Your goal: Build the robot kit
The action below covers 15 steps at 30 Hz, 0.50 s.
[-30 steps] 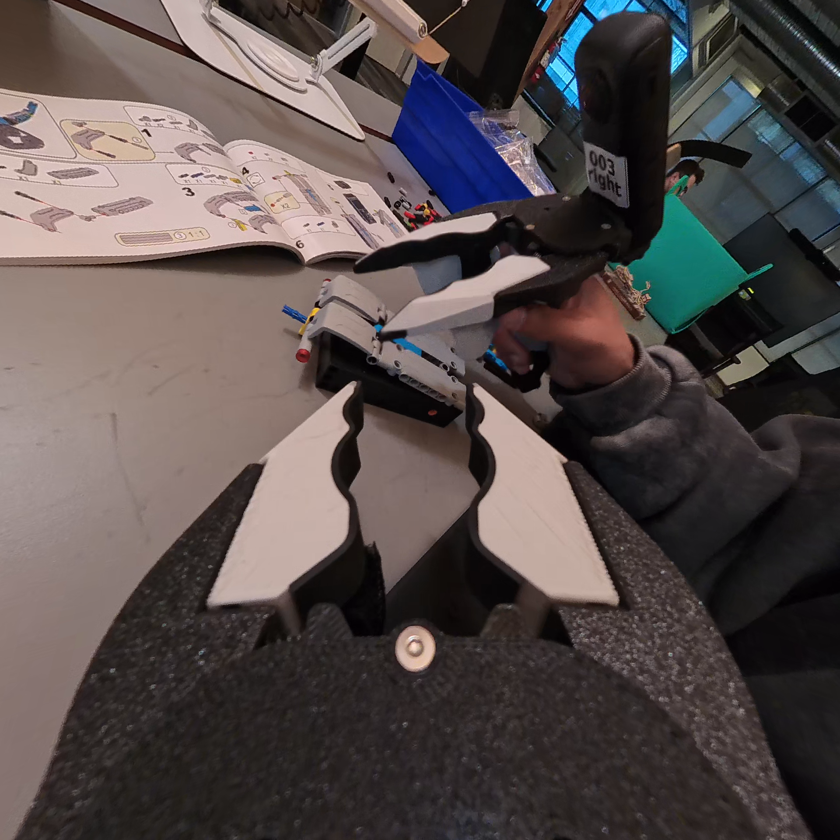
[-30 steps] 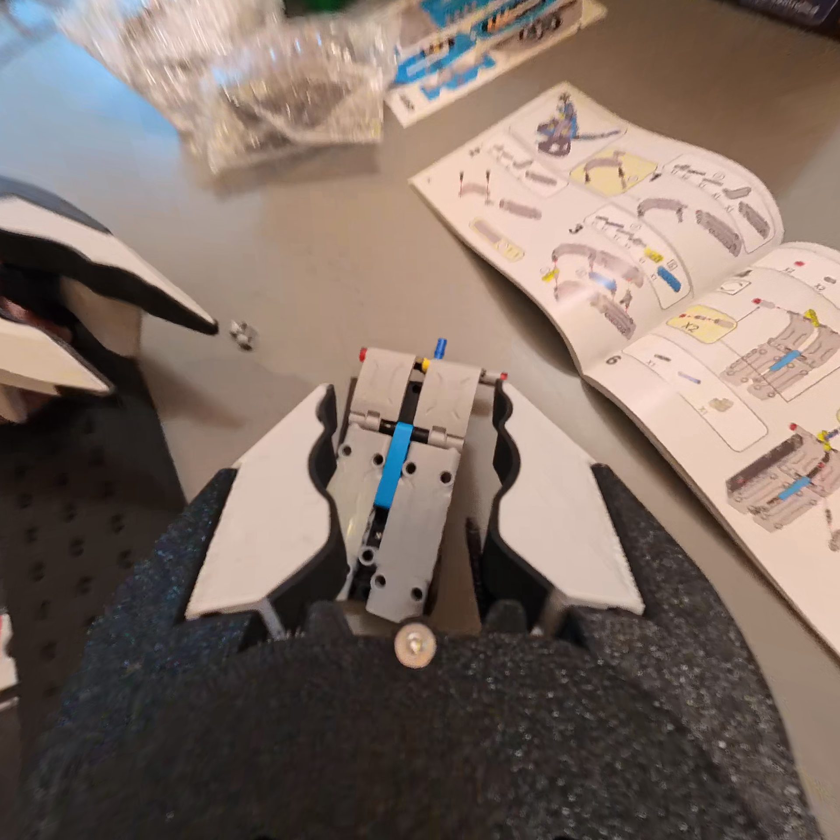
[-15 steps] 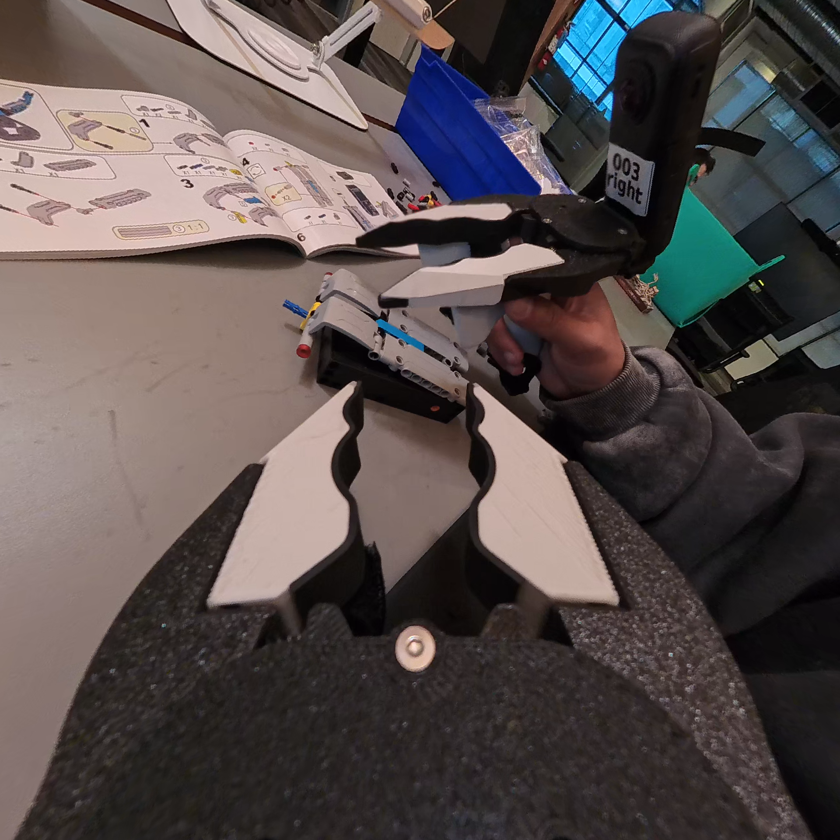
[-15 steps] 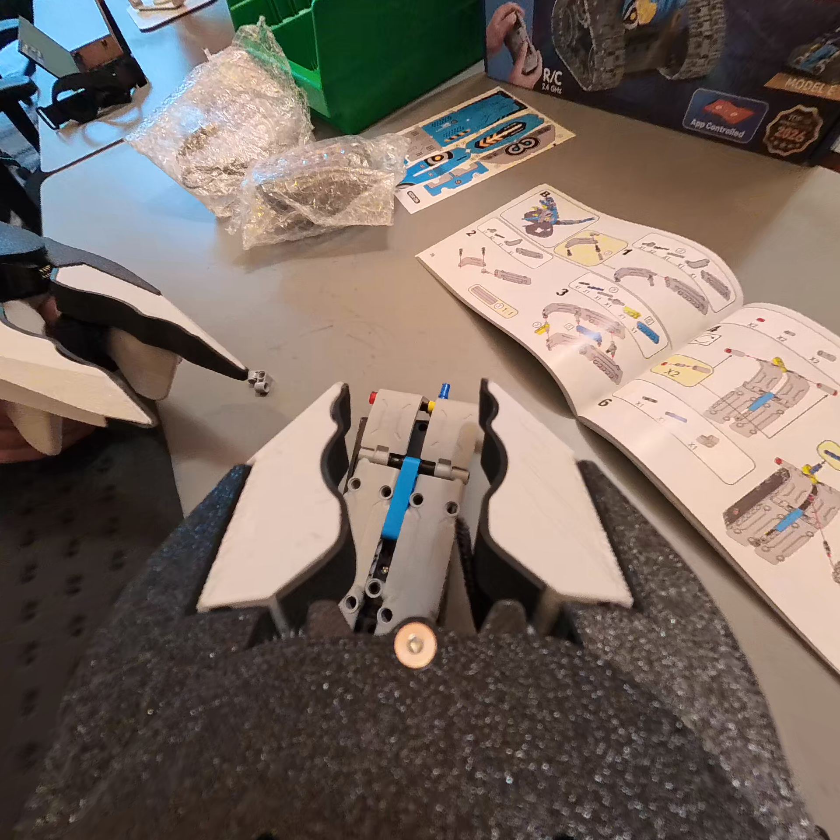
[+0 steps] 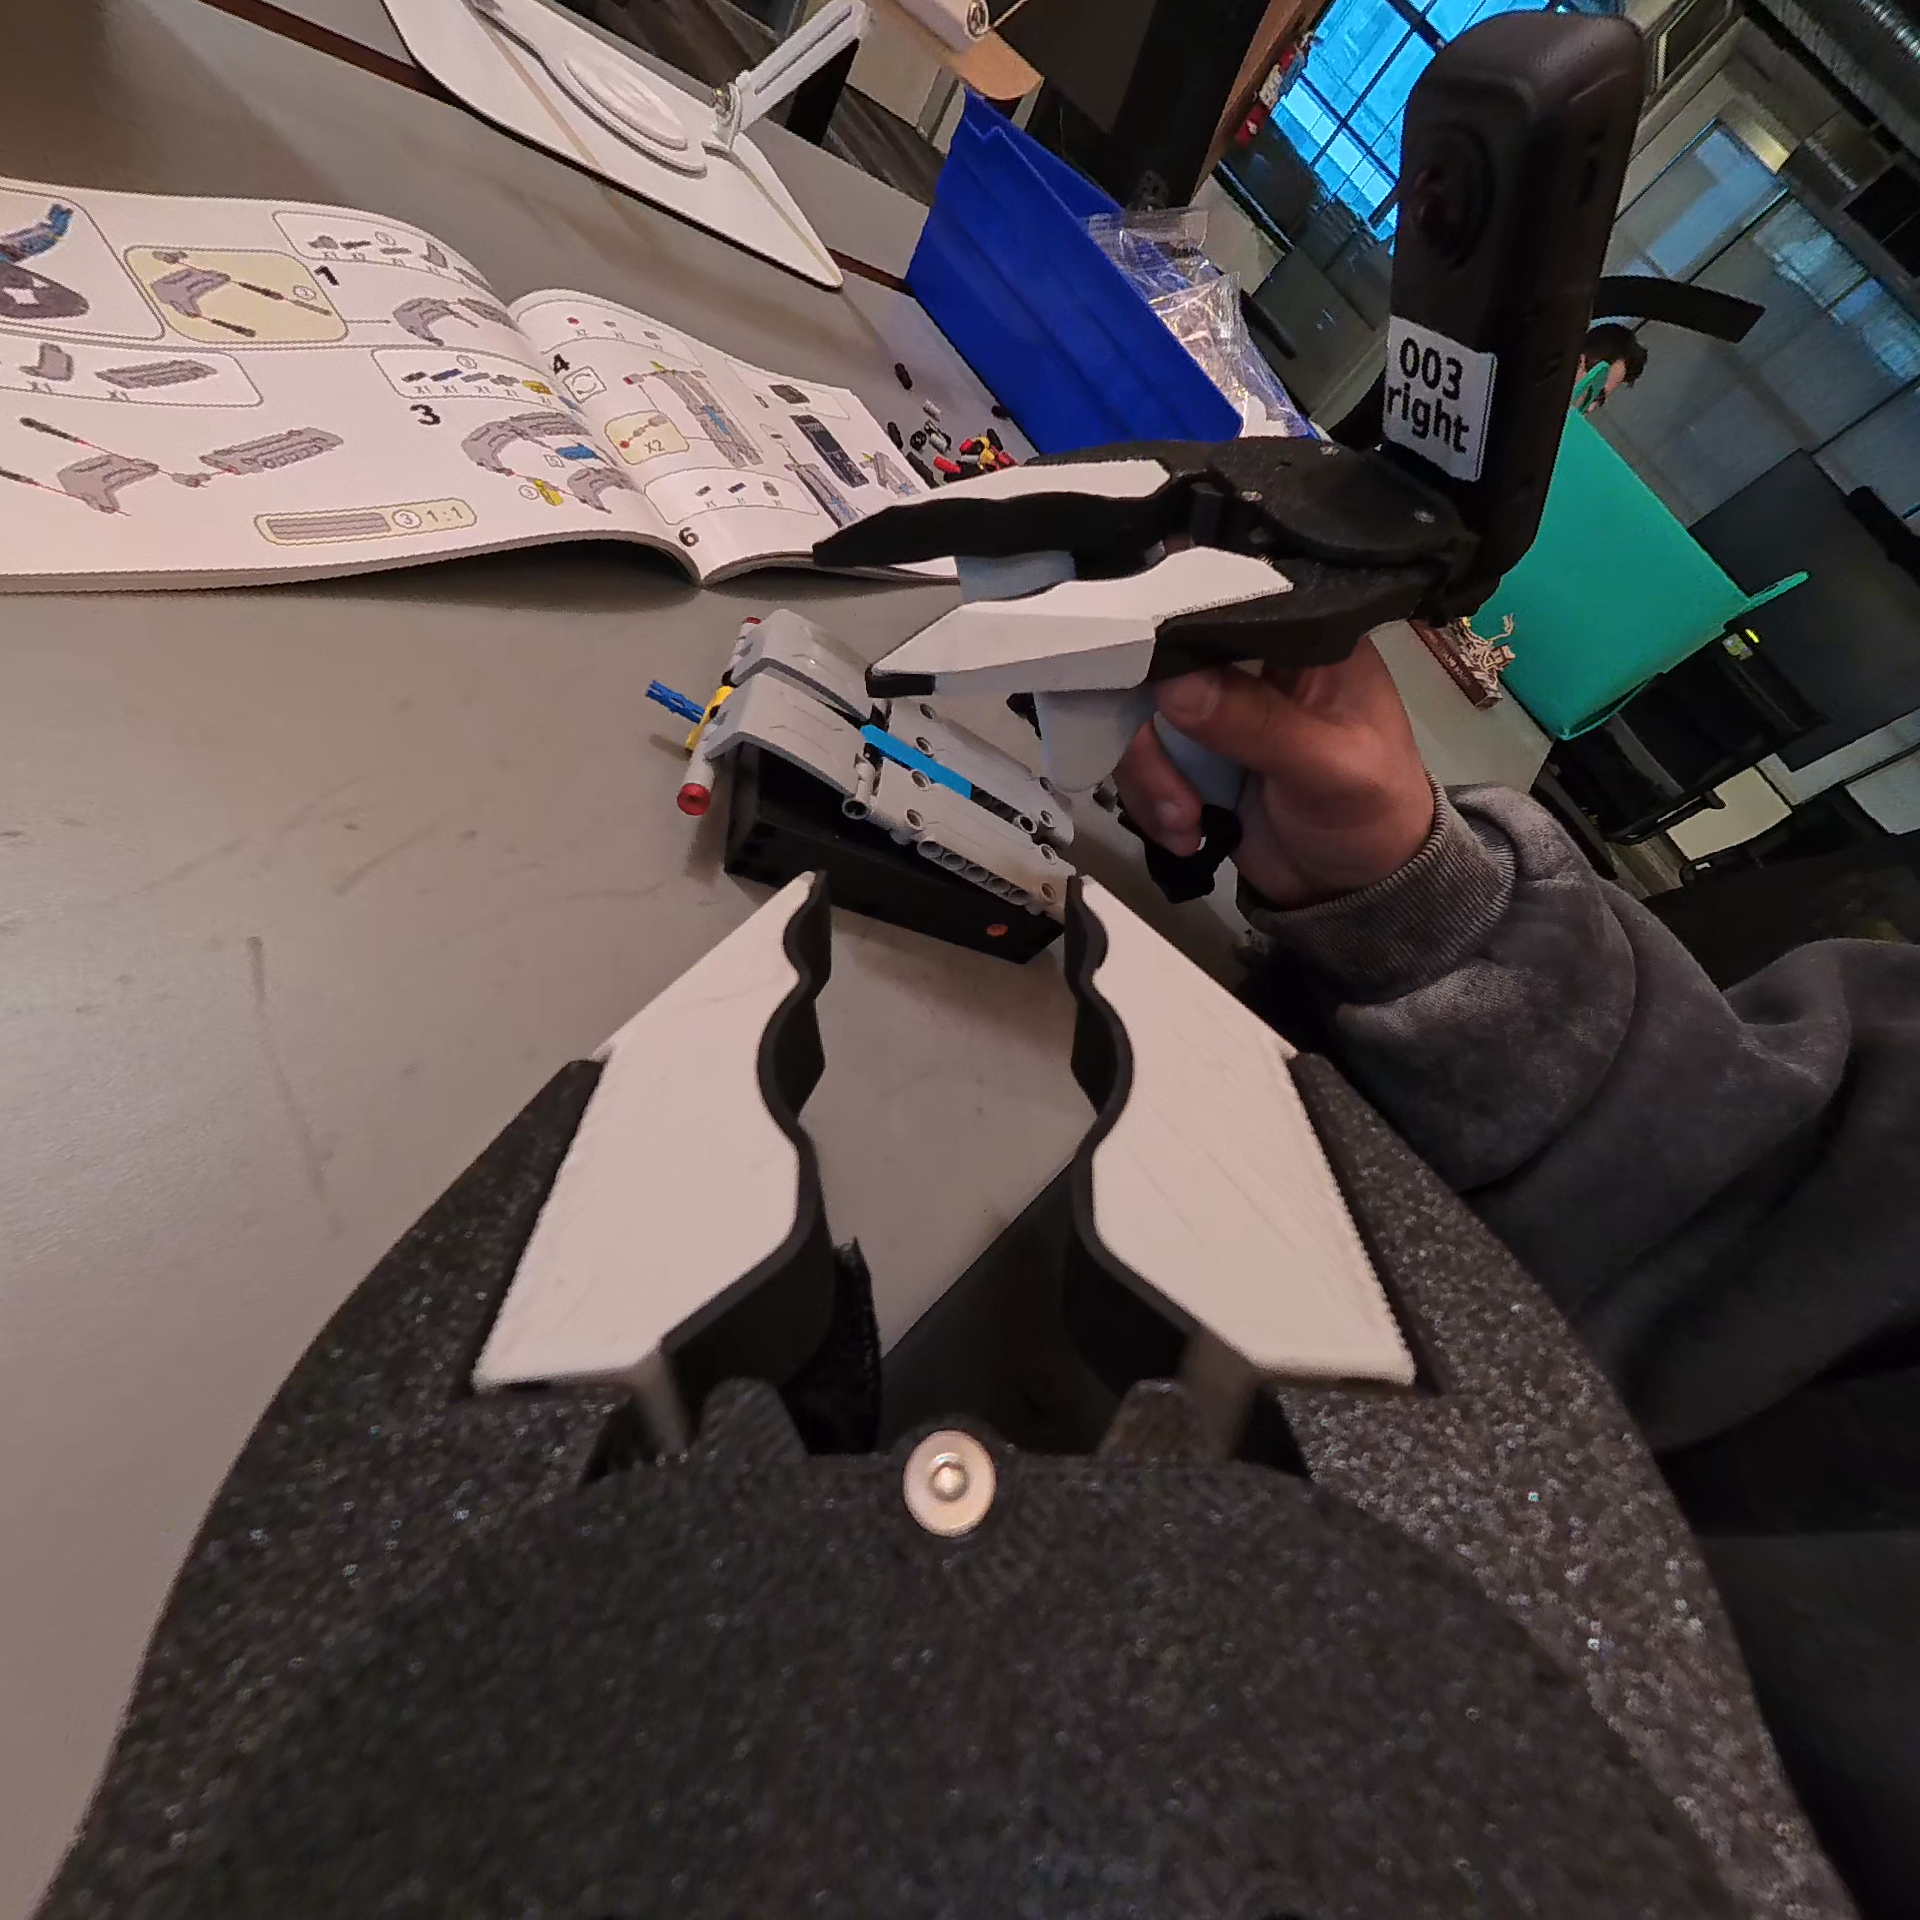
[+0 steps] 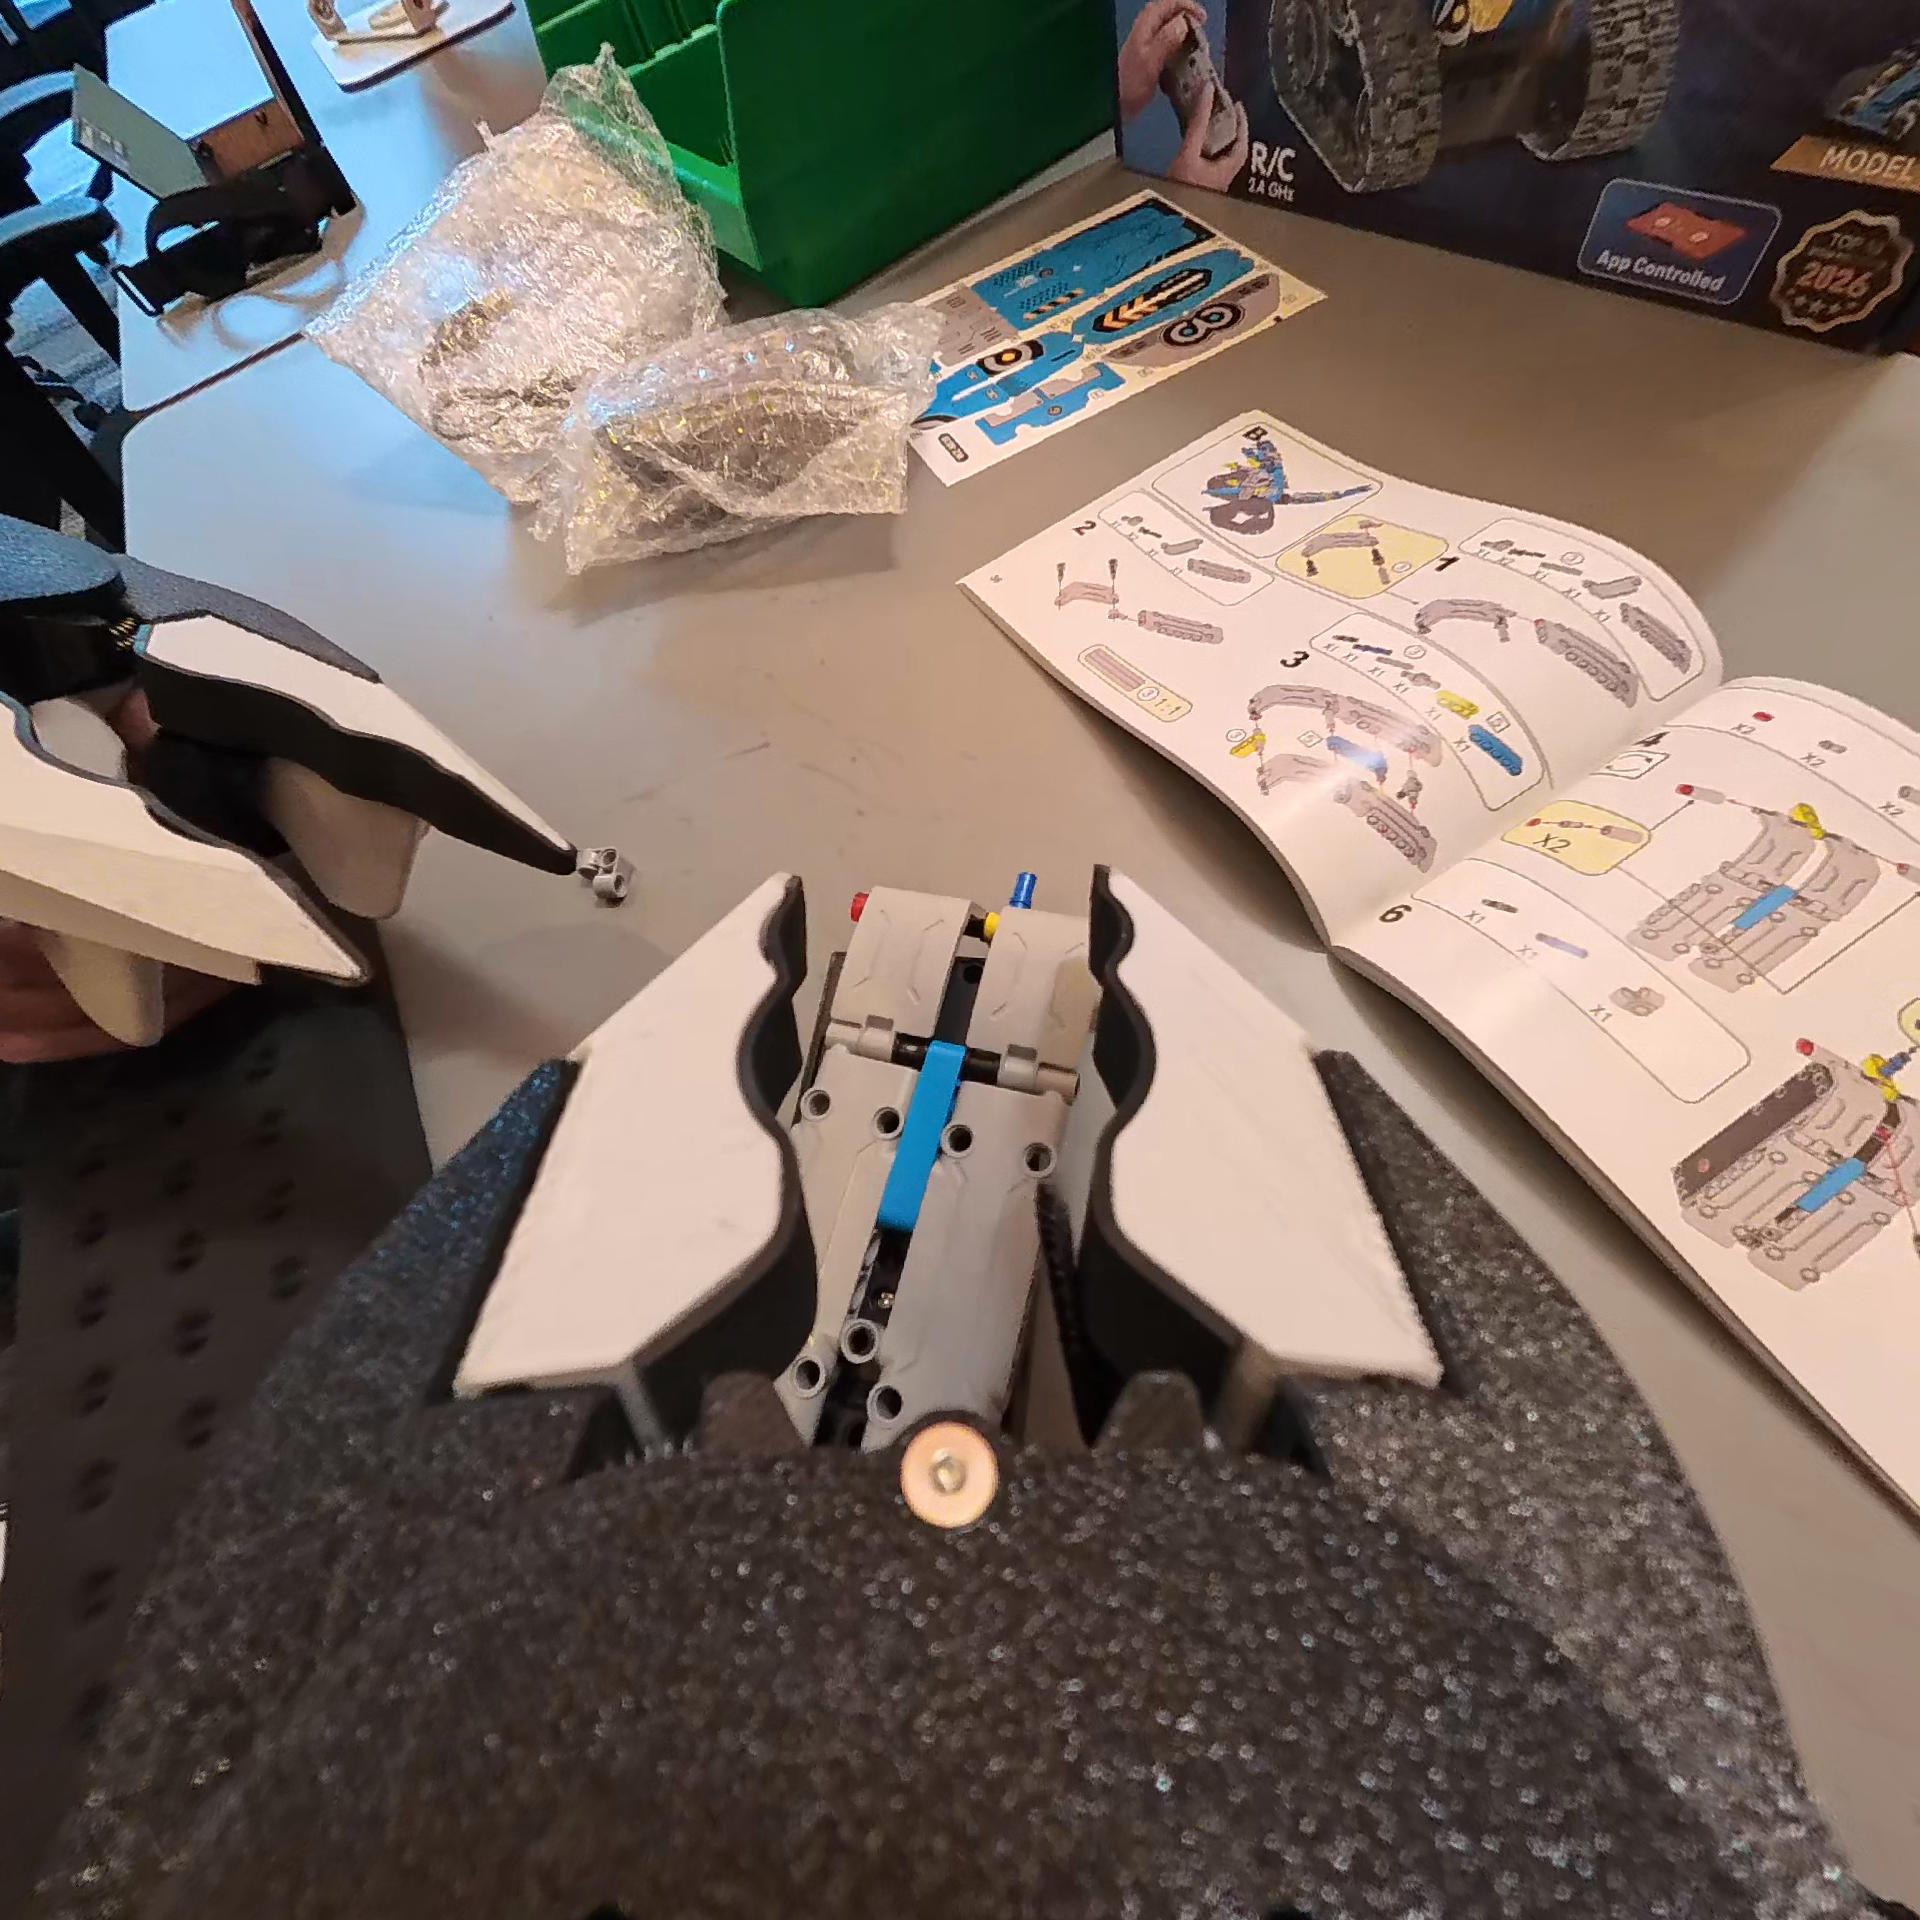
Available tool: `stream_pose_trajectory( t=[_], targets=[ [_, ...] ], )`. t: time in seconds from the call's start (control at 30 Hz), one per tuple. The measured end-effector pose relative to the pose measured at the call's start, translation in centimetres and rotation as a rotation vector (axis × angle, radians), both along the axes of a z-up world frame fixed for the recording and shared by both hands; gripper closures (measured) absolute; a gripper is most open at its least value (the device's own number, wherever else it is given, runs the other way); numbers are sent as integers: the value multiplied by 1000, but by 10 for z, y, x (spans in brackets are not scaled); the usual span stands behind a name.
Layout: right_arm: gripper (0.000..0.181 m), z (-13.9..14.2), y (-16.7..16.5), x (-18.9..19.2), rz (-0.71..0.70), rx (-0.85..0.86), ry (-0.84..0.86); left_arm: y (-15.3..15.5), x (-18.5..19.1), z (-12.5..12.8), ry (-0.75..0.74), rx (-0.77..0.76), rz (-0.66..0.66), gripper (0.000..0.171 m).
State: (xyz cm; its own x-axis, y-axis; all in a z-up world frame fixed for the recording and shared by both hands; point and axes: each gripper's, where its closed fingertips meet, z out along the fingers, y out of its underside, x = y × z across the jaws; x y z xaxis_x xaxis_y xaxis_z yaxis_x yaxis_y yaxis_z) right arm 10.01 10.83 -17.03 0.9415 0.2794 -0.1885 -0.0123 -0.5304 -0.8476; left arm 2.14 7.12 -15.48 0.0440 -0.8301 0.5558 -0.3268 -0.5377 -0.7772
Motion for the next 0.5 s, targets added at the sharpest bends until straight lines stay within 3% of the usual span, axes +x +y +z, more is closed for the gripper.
stream_pose_trajectory(
  t=[0.5],
  targets=[
    [129,-2,-1,2,-3,-3,-6,-1,0,-1,4,2,-3,127]
  ],
)
